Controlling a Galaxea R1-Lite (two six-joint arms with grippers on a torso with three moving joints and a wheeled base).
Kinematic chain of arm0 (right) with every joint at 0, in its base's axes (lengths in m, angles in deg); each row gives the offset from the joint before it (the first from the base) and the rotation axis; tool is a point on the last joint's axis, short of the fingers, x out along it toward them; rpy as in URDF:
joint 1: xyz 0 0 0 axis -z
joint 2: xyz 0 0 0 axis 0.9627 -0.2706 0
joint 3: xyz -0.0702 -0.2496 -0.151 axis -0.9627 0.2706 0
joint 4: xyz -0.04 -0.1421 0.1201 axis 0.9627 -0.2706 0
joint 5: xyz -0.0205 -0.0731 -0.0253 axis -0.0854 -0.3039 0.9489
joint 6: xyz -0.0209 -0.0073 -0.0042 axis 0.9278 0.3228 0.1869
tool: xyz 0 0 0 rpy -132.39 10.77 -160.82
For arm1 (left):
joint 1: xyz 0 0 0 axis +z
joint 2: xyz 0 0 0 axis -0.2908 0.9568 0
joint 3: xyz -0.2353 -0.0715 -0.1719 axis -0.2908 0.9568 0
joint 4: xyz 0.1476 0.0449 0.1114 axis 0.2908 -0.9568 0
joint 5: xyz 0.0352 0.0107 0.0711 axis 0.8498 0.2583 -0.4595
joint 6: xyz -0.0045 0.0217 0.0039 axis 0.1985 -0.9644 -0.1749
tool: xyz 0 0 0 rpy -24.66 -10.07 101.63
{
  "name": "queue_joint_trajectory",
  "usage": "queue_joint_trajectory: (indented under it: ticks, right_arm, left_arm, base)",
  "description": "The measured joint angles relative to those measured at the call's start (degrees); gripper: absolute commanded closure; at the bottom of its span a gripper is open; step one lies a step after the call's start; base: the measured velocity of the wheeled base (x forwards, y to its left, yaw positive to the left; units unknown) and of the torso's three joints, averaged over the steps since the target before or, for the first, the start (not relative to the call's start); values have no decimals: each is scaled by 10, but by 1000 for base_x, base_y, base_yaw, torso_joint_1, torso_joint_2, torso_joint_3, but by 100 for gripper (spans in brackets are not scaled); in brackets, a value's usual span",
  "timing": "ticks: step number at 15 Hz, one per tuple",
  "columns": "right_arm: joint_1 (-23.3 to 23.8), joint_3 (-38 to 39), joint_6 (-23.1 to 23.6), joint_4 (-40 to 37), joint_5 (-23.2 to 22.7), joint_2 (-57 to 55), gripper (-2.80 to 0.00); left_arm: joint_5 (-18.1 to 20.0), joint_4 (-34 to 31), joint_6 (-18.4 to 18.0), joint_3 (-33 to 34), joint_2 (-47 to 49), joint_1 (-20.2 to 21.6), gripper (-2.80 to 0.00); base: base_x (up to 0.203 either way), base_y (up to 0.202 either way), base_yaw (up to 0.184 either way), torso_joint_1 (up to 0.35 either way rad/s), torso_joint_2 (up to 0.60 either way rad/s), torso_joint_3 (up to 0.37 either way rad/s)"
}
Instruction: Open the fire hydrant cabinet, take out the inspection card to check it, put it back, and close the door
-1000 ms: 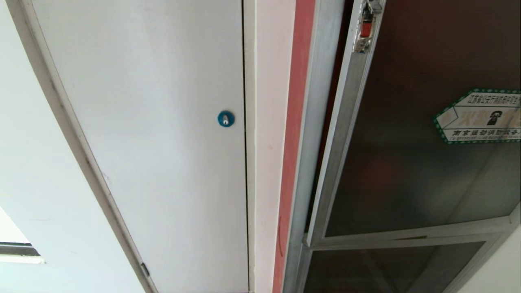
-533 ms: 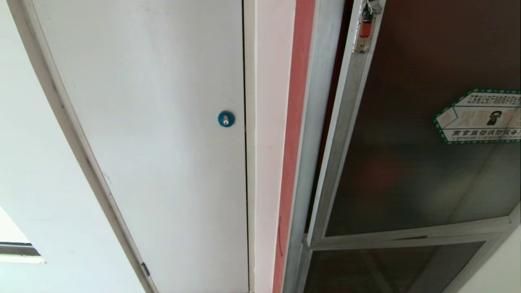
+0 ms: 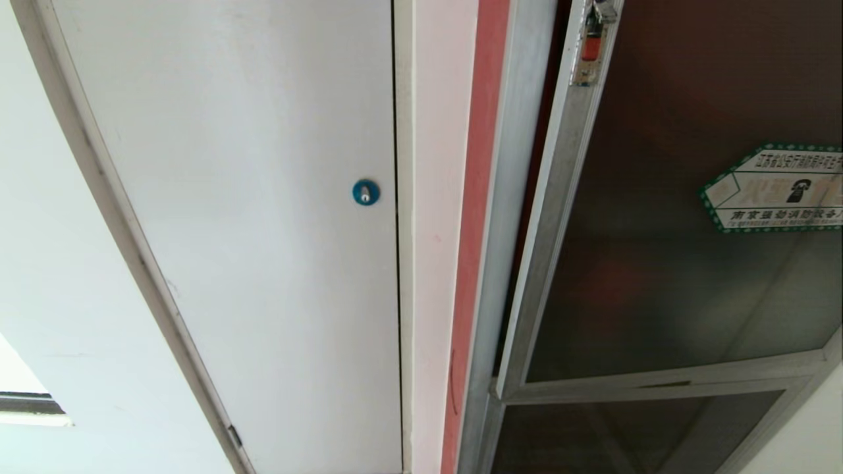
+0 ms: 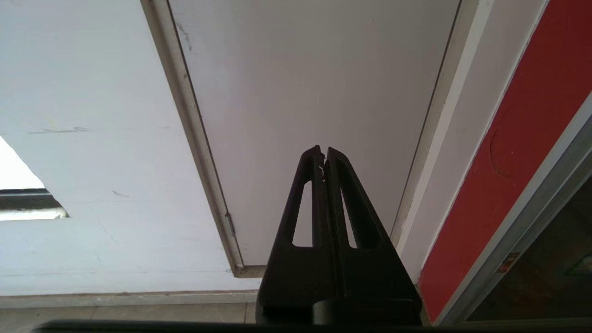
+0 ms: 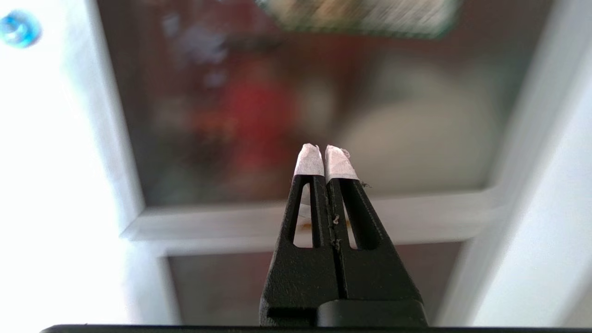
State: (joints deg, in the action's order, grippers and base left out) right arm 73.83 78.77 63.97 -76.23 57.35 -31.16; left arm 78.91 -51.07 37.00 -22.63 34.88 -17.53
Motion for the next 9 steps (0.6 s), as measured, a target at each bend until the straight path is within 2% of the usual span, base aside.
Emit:
queue_joint_trajectory:
  ticks: [2, 4, 9]
  right_arm:
    - [0, 43, -8, 1, -25, 6, 0]
    - [-1, 72, 5, -3, -29, 9, 0]
    - [0, 84, -4, -43, -30, 9, 0]
  left_arm:
    - [0, 0, 1, 0, 0, 0, 0]
    - [0, 0, 0, 0, 0, 0, 0]
    - [0, 0, 0, 0, 0, 0, 0]
  base:
    - [0, 0, 0, 0, 0, 0]
    - [0, 0, 0, 0, 0, 0]
    - [0, 0, 0, 0, 0, 0]
